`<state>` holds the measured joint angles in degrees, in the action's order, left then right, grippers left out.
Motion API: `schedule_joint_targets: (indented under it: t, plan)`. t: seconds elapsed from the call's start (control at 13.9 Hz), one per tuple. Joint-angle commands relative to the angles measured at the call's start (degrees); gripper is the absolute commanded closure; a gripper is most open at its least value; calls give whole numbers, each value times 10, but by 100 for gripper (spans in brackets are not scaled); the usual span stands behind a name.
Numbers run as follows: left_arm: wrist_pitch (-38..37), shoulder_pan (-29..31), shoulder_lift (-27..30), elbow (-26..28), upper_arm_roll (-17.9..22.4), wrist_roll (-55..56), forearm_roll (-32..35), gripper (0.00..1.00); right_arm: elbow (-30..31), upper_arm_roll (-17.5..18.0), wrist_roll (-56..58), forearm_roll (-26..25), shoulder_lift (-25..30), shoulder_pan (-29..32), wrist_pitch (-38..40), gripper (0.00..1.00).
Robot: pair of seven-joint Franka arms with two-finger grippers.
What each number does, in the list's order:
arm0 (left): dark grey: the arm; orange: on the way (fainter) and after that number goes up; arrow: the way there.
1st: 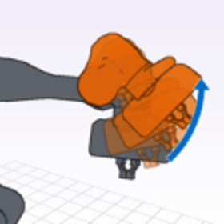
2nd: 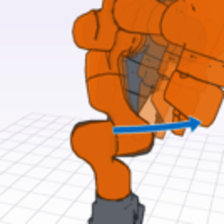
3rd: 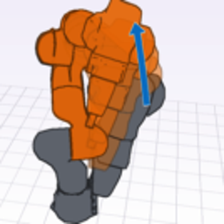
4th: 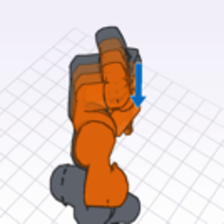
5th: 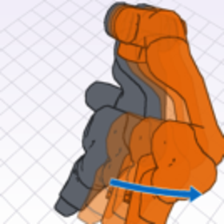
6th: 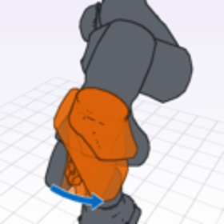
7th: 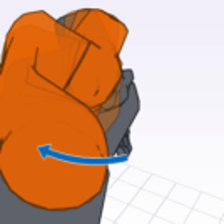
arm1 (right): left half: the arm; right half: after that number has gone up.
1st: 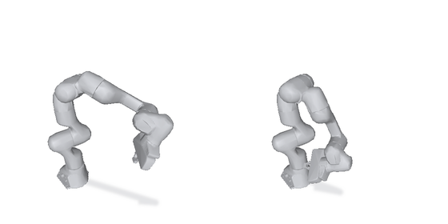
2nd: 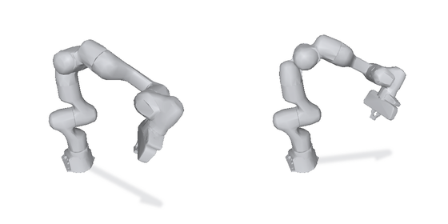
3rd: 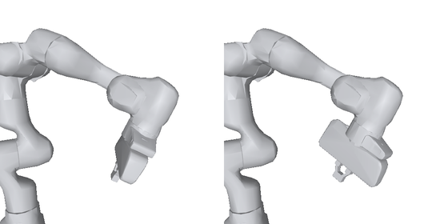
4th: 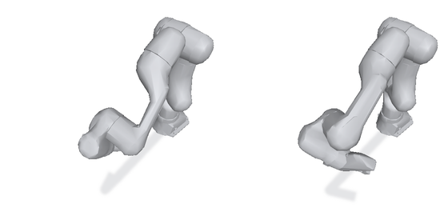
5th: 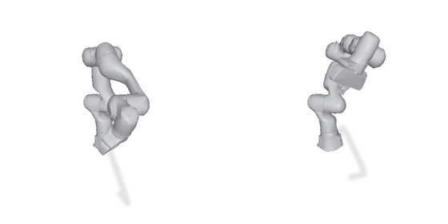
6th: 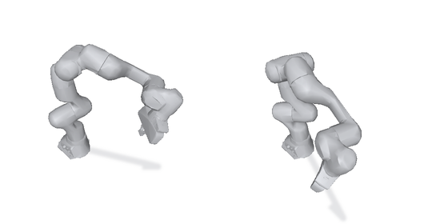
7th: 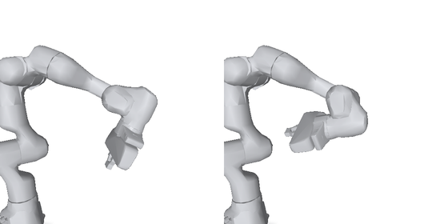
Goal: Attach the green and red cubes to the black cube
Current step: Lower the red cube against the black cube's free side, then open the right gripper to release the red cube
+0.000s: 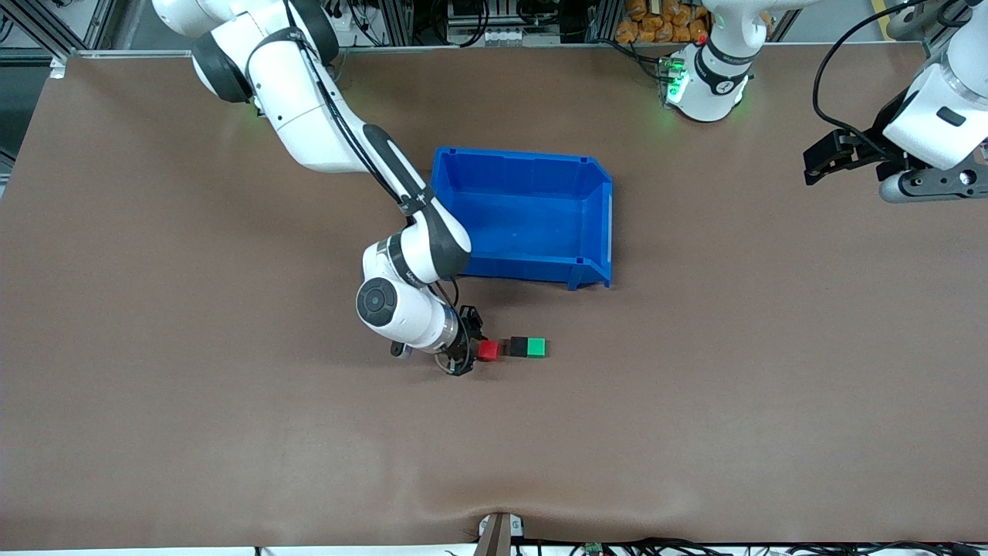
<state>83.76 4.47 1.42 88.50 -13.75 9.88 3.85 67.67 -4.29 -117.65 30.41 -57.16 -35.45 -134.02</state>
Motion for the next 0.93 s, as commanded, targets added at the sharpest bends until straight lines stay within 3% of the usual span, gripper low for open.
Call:
schedule_joint_targets:
  t: [0.0,0.86]
  plan:
    - [-3,2,3,-3,0,-14,-2,0,-25,-5,-12,11,-16,-7,1,100]
    - [-3,2,3,-3,0,-14,-2,0,-26,-5,-27,11,-27,-22,-17,100]
